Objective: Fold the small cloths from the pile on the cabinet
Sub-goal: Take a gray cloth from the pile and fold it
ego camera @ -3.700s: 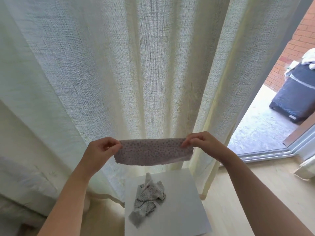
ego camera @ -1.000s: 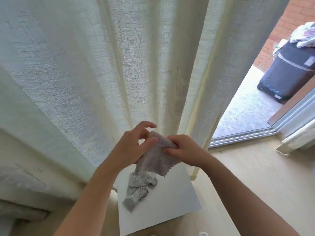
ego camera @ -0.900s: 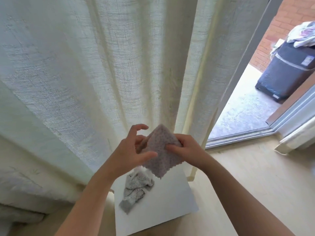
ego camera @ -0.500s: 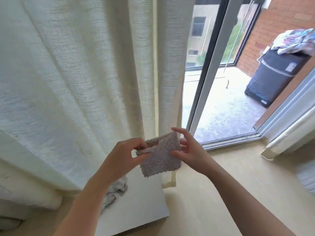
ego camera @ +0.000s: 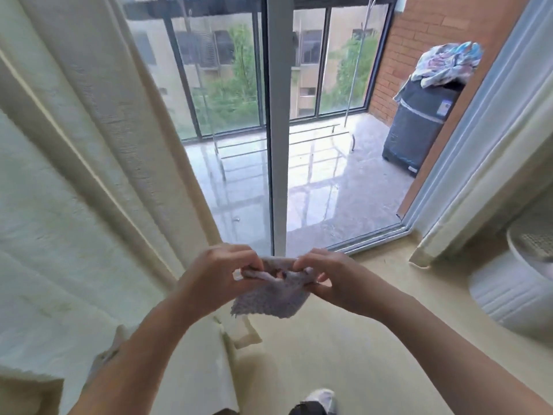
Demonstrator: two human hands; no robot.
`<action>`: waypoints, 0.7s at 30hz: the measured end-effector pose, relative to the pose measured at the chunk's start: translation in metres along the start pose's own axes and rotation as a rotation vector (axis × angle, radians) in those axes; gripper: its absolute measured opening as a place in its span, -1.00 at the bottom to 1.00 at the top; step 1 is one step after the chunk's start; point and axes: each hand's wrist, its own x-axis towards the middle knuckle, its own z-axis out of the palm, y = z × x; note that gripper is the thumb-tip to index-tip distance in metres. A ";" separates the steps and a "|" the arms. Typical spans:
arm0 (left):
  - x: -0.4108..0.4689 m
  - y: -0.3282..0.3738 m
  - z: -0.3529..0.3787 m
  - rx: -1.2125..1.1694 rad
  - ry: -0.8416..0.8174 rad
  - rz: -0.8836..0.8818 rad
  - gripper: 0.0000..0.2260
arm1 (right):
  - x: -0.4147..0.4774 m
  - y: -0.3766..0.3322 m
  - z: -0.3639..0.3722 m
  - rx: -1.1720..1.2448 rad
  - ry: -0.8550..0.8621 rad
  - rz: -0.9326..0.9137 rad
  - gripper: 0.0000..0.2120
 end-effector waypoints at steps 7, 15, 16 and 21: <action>0.117 0.008 0.078 0.049 -0.052 0.059 -0.74 | -0.028 0.104 -0.093 -0.070 0.032 0.150 -0.84; 0.282 0.038 0.199 -0.159 0.066 -0.108 -0.74 | -0.053 0.227 -0.216 0.190 0.351 0.359 -0.76; 0.304 0.045 0.214 -0.186 0.065 -0.109 -0.71 | -0.061 0.243 -0.228 0.247 0.374 0.402 -0.76; 0.388 0.080 0.272 -0.268 -0.279 -0.175 -0.62 | -0.107 0.323 -0.282 0.589 0.471 0.560 -0.83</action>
